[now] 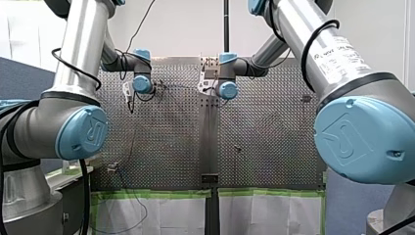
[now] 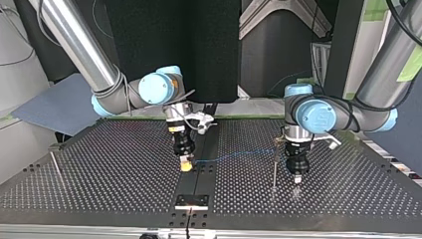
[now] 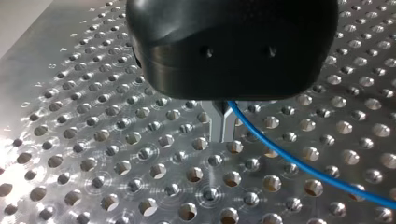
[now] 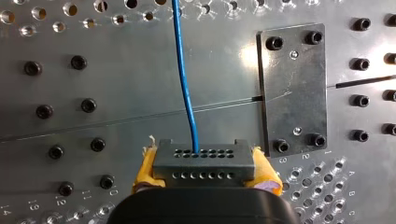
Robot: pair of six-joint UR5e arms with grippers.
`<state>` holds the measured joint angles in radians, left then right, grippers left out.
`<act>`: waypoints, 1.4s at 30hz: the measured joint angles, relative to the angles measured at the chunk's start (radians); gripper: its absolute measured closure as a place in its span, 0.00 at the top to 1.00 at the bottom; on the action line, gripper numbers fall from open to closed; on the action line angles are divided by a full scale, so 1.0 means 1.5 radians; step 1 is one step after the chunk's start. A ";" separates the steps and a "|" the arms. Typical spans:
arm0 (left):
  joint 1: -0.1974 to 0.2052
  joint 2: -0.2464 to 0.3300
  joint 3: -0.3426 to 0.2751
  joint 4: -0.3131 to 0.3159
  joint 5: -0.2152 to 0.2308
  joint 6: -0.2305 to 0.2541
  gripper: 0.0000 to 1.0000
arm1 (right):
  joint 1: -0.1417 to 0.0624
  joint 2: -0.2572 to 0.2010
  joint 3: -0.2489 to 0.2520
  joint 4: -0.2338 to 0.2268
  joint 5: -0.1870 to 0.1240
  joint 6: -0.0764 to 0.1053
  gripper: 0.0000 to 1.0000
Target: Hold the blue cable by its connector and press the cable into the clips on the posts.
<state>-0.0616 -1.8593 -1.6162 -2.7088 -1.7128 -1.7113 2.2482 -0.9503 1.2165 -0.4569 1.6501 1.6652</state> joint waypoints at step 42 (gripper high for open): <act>-0.041 0.030 -0.031 -0.155 -0.064 -0.075 1.00 | 0.010 0.000 0.001 0.007 -0.005 0.000 0.00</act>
<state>-0.1225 -1.8137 -1.6633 -2.9419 -1.8081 -1.8235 2.2631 -0.9503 1.2173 -0.4457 1.6422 1.6654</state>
